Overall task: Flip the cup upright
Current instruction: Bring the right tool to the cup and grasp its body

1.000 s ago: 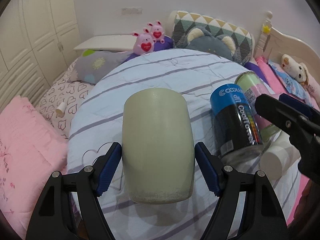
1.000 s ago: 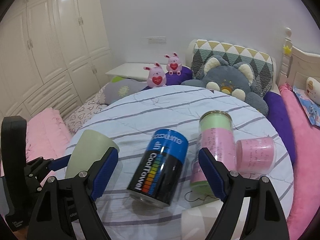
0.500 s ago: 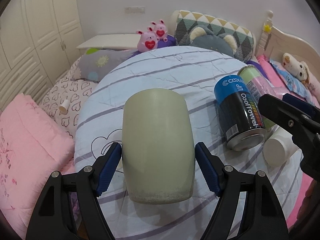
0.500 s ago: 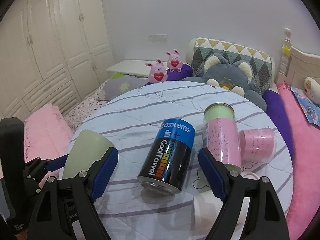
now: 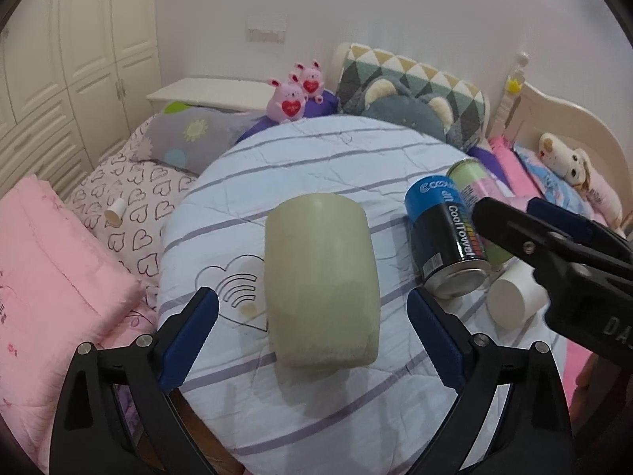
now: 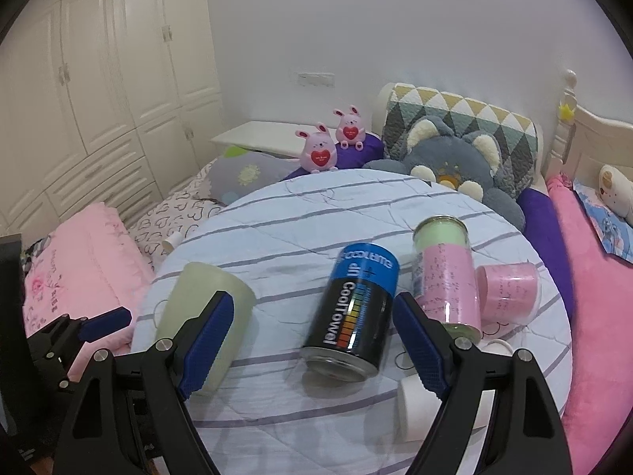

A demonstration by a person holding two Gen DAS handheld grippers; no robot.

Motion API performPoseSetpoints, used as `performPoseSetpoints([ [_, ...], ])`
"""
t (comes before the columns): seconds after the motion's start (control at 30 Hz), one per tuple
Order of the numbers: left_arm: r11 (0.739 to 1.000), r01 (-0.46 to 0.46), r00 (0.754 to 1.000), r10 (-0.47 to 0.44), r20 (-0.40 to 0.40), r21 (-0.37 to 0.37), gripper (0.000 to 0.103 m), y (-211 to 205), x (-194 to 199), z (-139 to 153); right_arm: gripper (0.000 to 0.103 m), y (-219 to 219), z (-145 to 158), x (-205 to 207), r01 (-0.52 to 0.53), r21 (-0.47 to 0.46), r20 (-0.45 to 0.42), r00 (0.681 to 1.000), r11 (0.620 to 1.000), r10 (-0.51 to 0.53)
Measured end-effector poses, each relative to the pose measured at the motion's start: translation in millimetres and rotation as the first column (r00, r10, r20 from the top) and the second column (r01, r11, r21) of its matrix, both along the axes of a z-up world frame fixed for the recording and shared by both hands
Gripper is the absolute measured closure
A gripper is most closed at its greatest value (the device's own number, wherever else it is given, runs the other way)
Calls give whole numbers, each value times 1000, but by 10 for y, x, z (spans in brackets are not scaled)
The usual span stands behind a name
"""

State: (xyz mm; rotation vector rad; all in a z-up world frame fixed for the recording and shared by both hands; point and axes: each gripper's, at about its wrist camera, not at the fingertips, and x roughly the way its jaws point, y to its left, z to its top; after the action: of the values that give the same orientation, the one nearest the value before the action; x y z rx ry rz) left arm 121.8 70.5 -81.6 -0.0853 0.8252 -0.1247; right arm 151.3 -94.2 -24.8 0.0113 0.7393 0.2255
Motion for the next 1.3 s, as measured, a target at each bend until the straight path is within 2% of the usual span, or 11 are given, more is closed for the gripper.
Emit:
performPoseSetpoints([
  [0.27,1000,0,999,-1,44,9,5,190,-229,93,19,262,61,-78,-56,19,-10,998,998,56],
  [0.33,1000,6,999,-6,40,2,2,260,-276,81,19,363,50,-79,-79,21,-23,997,997,79],
  [0.4,1000,9,999,-8,39,-30,1,357,-313,73,19,455,26,-71,-99,32,-39,994,995,100],
  [0.7,998,-18,999,20,25,-58,1,645,-365,-26,19,820,-144,72,-148,65,-132,979,987,155],
  [1.07,997,15,1000,-16,-11,-80,1,649,-205,-168,19,865,-391,336,-124,96,-249,958,988,144],
  [1.3,995,36,999,-39,-28,-91,1,641,-131,-233,19,896,-455,466,-110,72,-292,948,991,127],
])
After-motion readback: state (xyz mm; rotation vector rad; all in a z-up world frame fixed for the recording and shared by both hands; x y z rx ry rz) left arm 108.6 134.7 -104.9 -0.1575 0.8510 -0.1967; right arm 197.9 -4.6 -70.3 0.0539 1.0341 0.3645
